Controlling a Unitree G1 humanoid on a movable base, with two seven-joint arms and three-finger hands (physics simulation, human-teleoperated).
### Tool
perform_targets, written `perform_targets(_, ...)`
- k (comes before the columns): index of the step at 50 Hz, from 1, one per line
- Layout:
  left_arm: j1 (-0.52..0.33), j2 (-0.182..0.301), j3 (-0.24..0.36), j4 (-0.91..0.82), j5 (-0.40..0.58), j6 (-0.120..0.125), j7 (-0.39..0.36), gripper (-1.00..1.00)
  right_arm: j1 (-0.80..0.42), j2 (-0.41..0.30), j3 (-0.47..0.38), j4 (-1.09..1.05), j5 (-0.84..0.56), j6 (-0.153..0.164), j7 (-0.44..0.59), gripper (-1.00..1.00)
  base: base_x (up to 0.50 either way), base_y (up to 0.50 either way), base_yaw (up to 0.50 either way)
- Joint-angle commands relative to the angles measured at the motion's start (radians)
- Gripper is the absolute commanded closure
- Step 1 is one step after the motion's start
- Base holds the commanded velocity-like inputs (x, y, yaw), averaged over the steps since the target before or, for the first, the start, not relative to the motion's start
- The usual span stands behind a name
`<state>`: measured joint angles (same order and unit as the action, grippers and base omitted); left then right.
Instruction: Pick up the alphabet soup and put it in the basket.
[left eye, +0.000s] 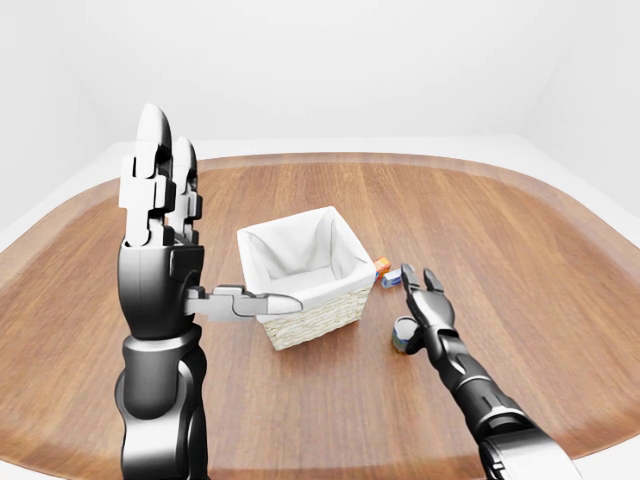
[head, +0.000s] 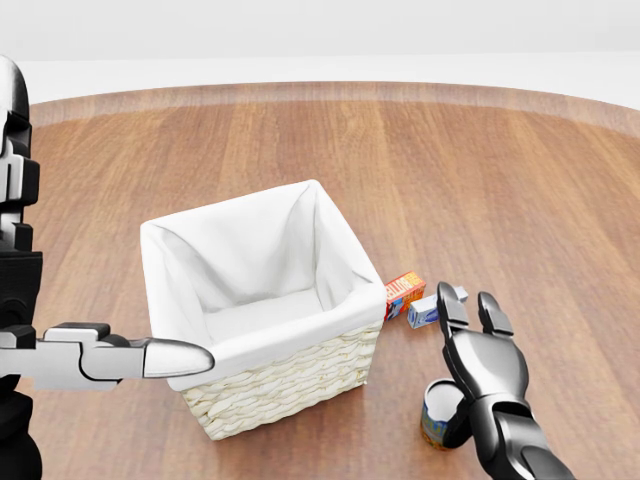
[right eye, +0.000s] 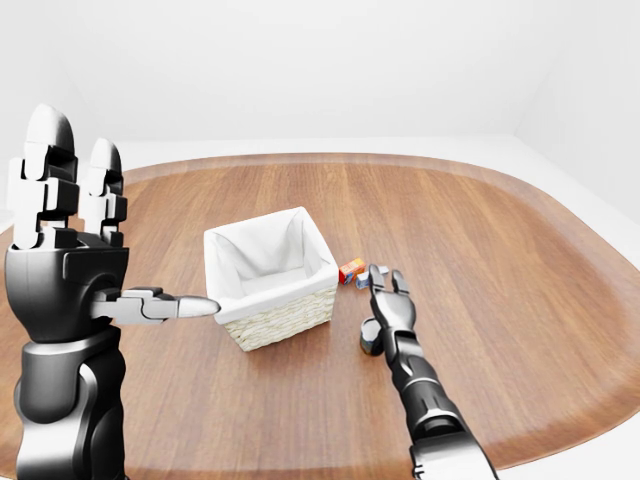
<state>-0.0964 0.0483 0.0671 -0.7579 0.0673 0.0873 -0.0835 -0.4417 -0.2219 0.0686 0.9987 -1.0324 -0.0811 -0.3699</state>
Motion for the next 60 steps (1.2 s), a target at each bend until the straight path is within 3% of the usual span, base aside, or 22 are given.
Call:
perform_targets(1, 0.0, -0.001, -0.003, -0.003, -0.001, 0.0, -0.002, -1.0, -0.013, 0.016, 0.004, -0.012, -0.02, 0.001, 0.005, -1.0, 0.0, 0.0, 0.0)
perform_targets(23, 0.0, -0.002, -0.009, -0.006, -0.002, 0.0, -0.005, -1.0, -0.044, 0.014, 0.016, 0.145, -0.009, -0.006, -0.086, -1.0, 0.0, 0.0, 0.0)
perform_targets(53, -0.003, -0.005, -0.015, -0.011, -0.005, 0.0, -0.008, -1.0, -0.063, 0.017, 0.026, 0.218, 0.009, -0.006, -0.115, -1.0, 0.0, 0.0, 0.0)
perform_targets(54, -0.002, -0.004, -0.015, -0.011, -0.005, 0.0, -0.007, -1.0, -0.066, 0.016, 0.026, 0.225, 0.009, -0.006, -0.119, -0.84, 0.0, 0.0, 0.0)
perform_targets(55, -0.002, -0.004, -0.015, -0.01, -0.005, 0.0, -0.007, -1.0, -0.068, 0.016, 0.026, 0.228, 0.01, -0.006, -0.119, -0.44, 0.0, 0.0, 0.0)
perform_targets(56, -0.003, -0.005, -0.016, -0.013, -0.005, 0.0, -0.007, -1.0, -0.067, 0.014, 0.025, 0.224, 0.012, -0.006, -0.116, 0.09, 0.0, 0.0, 0.0)
perform_targets(57, -0.003, -0.005, -0.016, -0.015, -0.005, 0.0, -0.007, -1.0, -0.063, 0.013, 0.025, 0.213, 0.012, -0.006, -0.113, 0.43, 0.0, 0.0, 0.0)
perform_targets(58, -0.001, -0.005, -0.017, -0.013, -0.005, 0.0, -0.007, -1.0, -0.059, 0.009, 0.026, 0.197, 0.01, -0.006, -0.107, 0.95, 0.0, 0.0, 0.0)
perform_targets(60, -0.002, -0.005, -0.016, -0.009, -0.006, 0.0, -0.007, -1.0, -0.057, 0.007, 0.023, 0.189, 0.012, -0.006, -0.099, 0.95, 0.0, 0.0, 0.0)
